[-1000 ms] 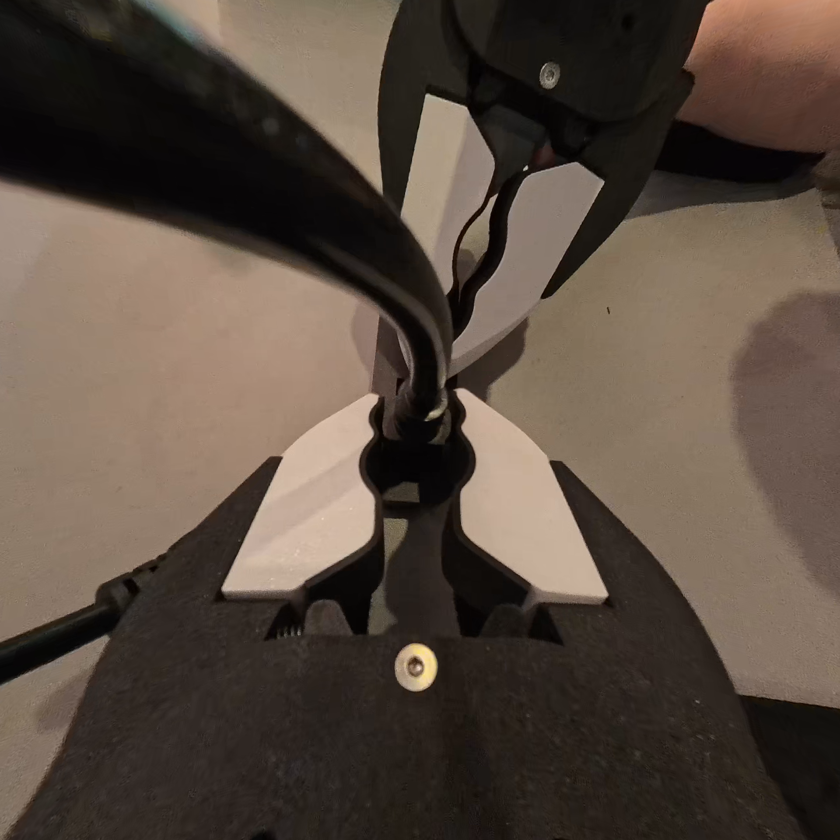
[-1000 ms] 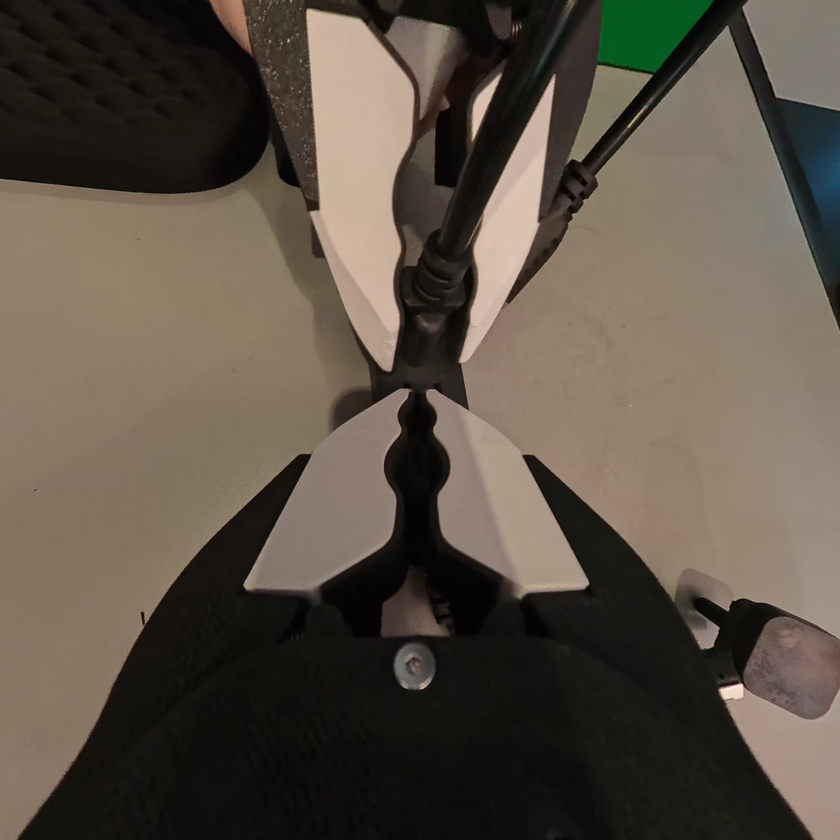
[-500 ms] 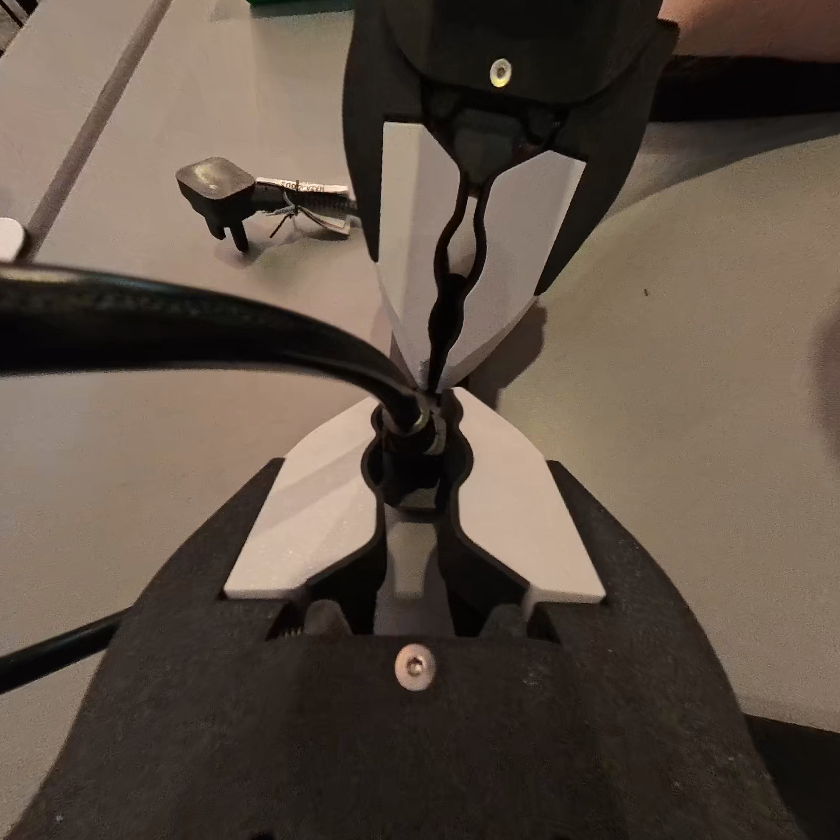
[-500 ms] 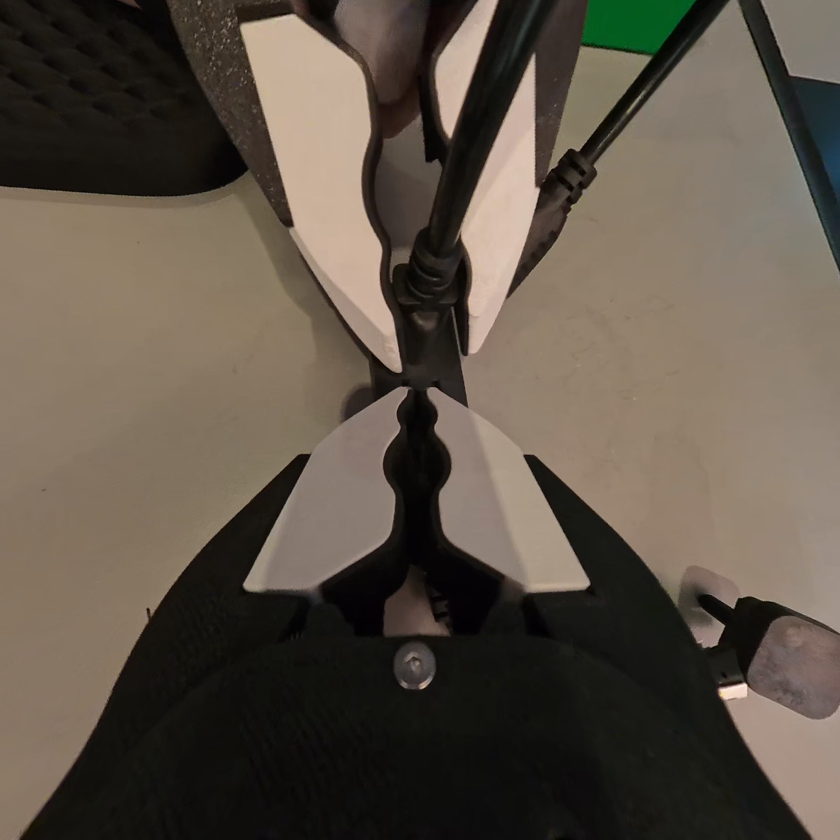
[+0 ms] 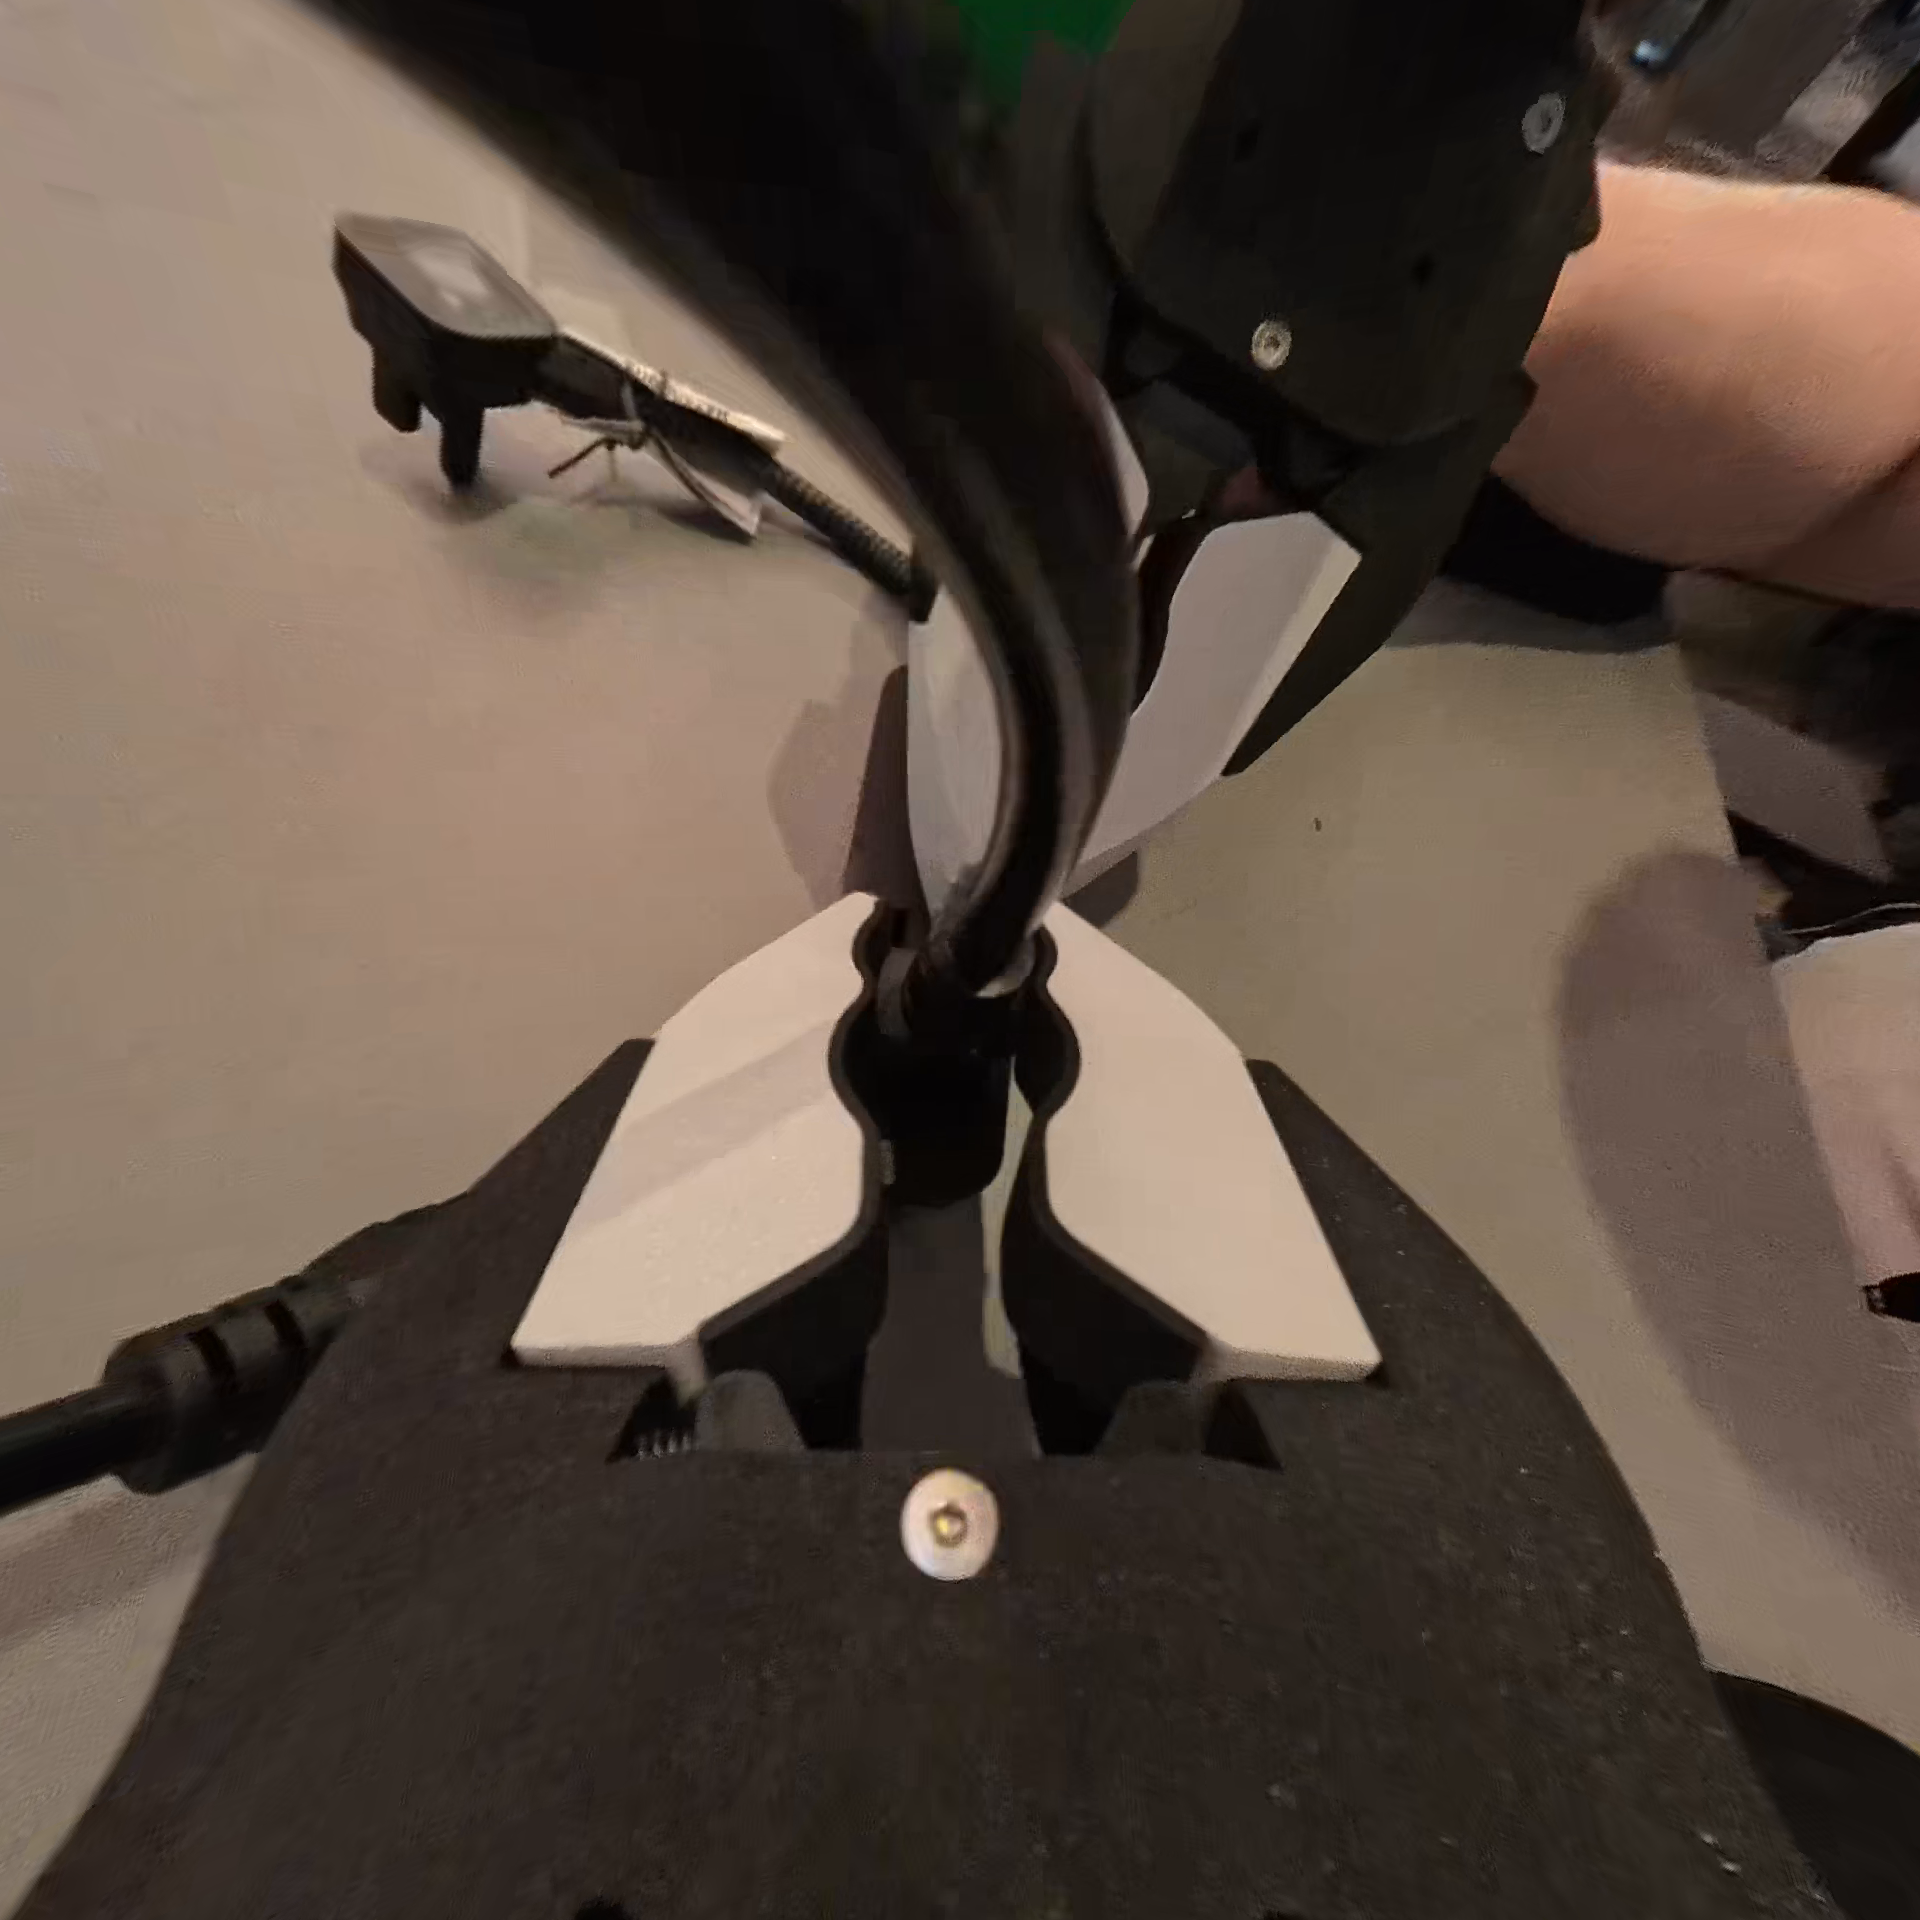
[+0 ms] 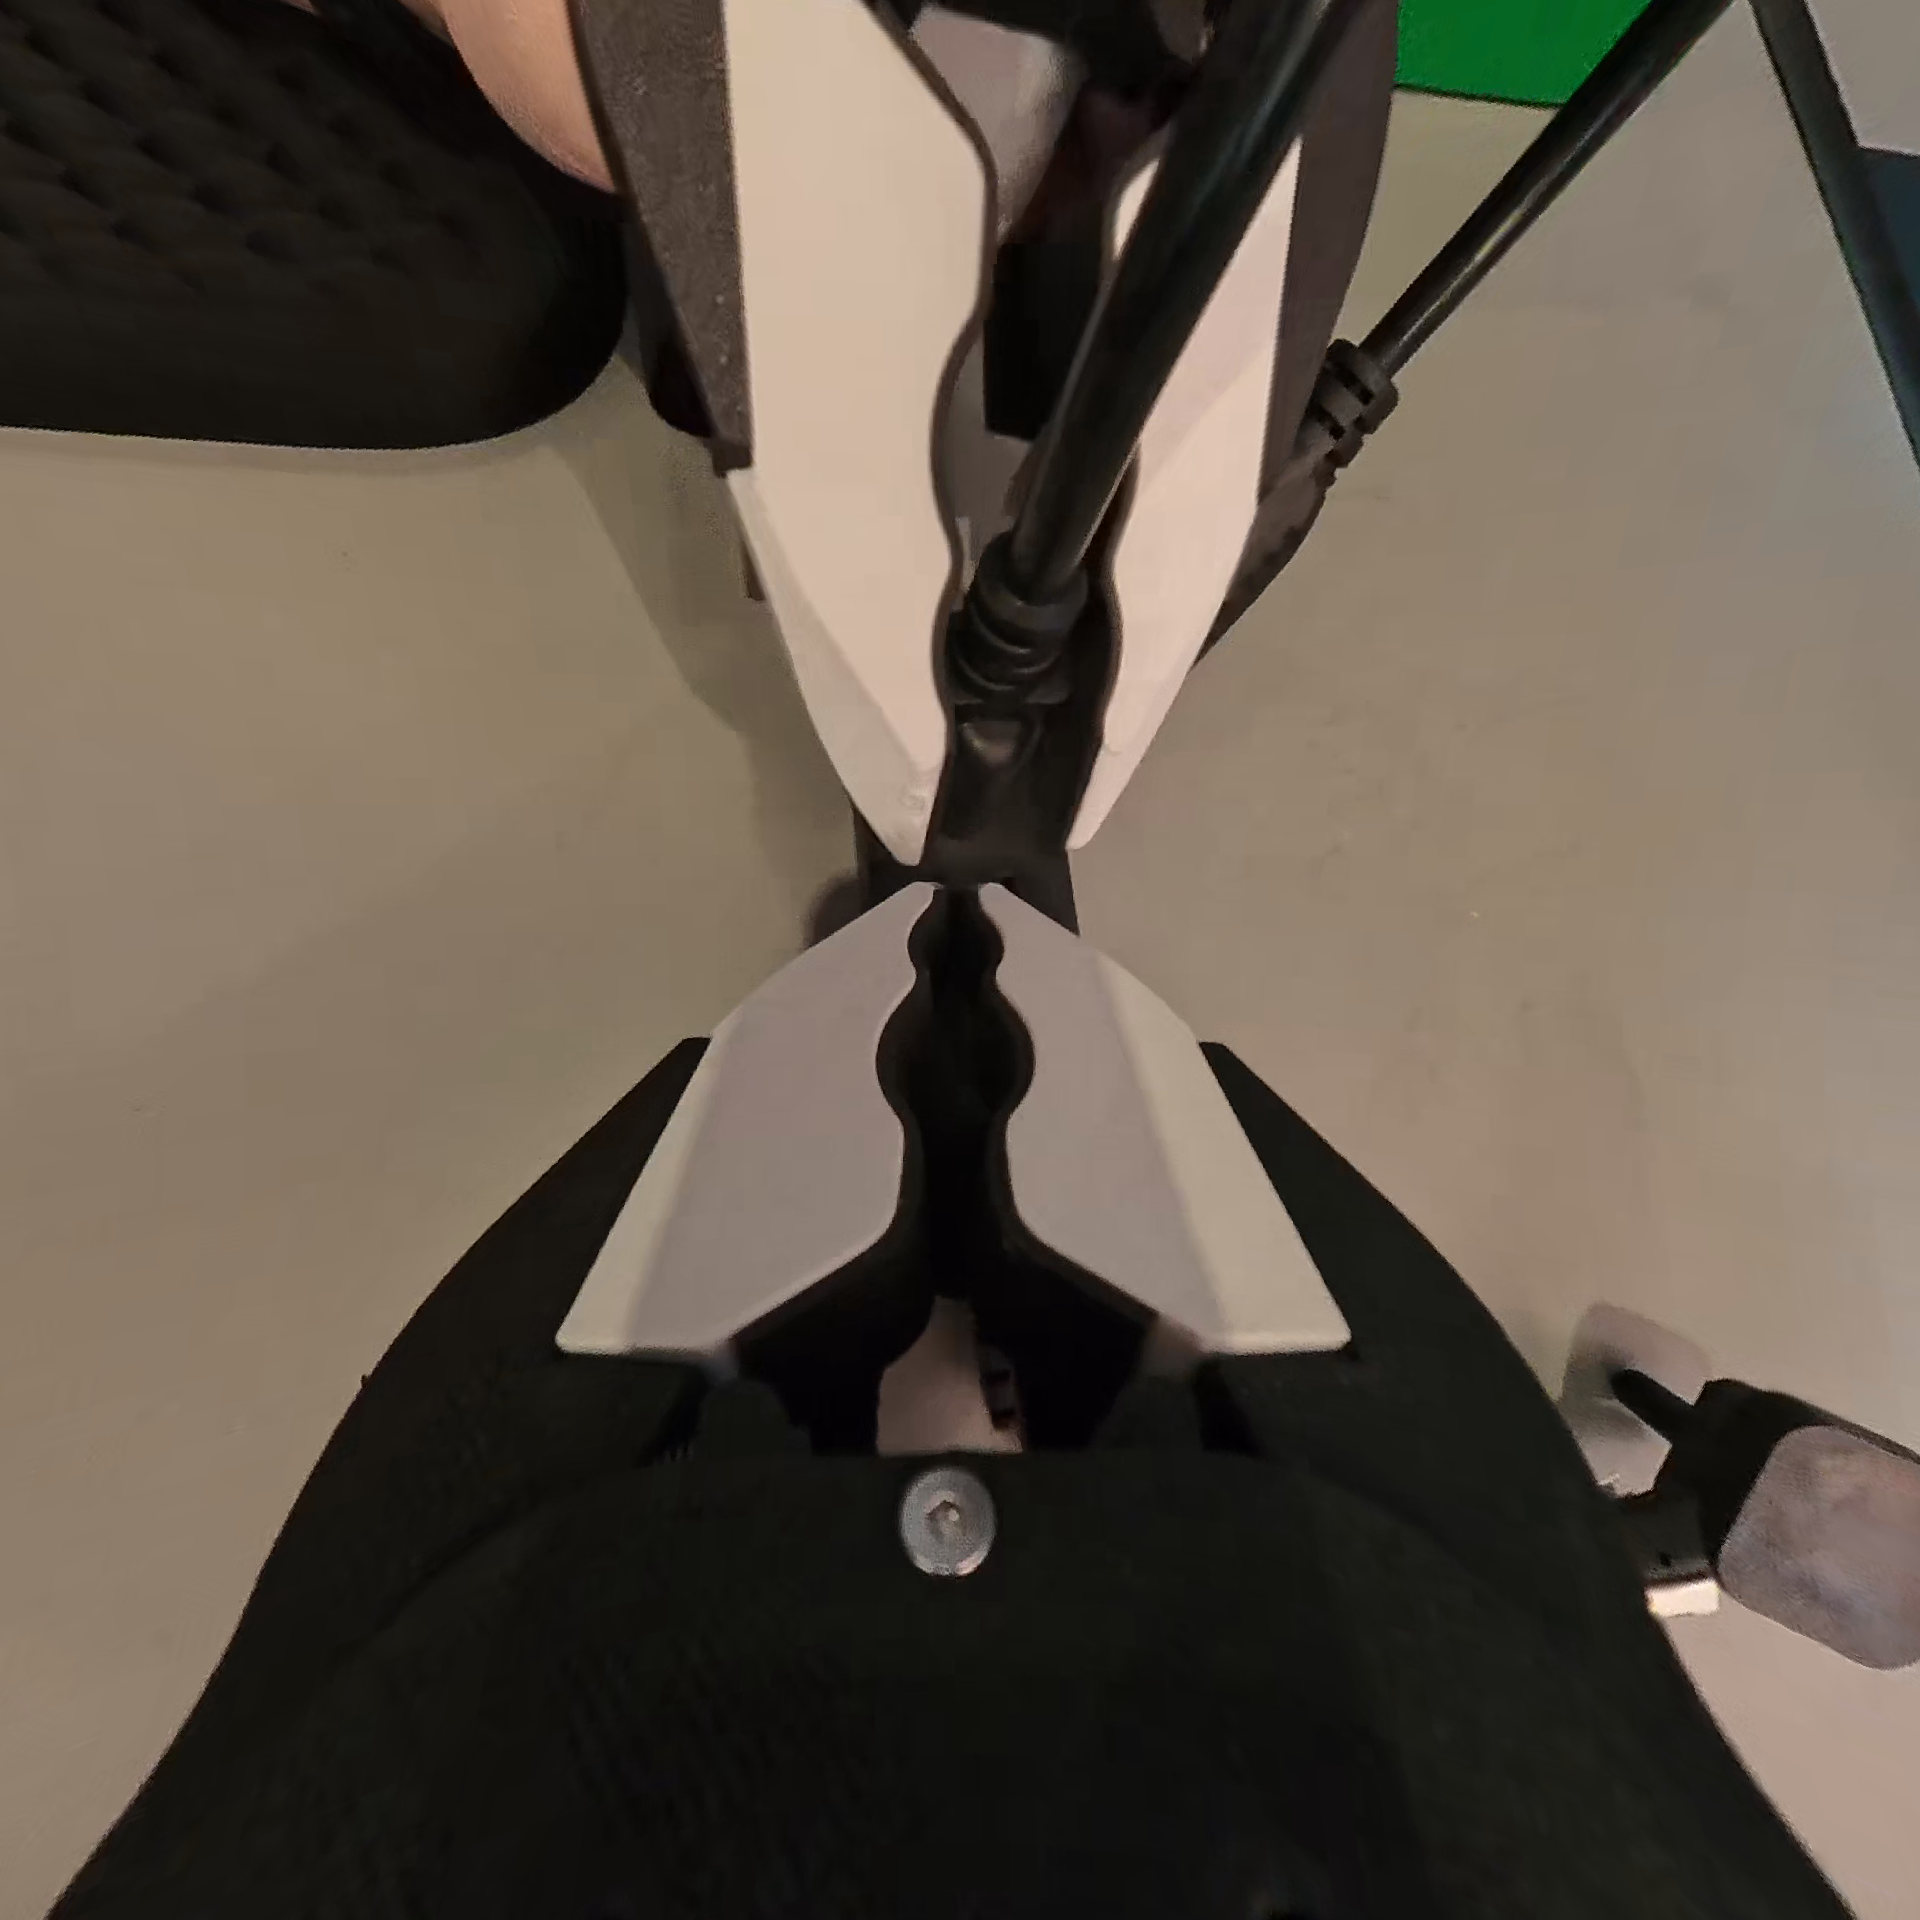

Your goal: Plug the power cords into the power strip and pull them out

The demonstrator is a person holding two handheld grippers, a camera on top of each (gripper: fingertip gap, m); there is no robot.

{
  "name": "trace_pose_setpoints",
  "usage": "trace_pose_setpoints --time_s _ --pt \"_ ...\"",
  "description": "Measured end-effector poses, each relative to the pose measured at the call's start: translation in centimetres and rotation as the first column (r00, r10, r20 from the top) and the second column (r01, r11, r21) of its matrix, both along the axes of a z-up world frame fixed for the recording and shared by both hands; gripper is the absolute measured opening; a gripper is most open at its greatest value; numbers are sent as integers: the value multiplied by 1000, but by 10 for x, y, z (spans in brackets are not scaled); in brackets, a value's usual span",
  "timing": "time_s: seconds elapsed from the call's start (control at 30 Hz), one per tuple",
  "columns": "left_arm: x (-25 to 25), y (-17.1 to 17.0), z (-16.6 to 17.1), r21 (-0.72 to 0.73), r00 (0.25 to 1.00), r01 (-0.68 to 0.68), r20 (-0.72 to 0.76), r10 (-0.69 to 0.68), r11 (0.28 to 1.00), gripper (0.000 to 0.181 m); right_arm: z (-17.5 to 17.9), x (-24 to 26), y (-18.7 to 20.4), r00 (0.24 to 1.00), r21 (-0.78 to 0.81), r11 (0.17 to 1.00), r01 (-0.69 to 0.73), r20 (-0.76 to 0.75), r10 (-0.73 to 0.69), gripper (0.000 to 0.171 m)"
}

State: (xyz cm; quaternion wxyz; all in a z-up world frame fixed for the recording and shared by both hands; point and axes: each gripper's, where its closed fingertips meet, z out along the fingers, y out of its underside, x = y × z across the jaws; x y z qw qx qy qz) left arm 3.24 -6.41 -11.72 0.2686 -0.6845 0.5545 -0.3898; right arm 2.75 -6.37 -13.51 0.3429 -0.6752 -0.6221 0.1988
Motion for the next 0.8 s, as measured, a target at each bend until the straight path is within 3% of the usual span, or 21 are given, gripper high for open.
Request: trace_pose_setpoints --time_s 0.17,0.4,0.6,0.8 --pt "0 2 1 -81 1000 -15 19 17 997 21 0 -1 2 1000 -10 1000 14 0 -14 6" --pt "-3 -4 -3 265 992 94 -104 -68 960 21 0 -1 -2 1000 -27 1000 -4 2 4 7" --pt "-4 -7 -3 420 982 144 -172 -77 896 21 0 -2 -6 1000 -25 999 -29 -2 29 7" --pt "-2 0 -1 64 999 19 -39 -17 998 21 -1 -2 0 1000 -3 1000 -7 5 7 7"
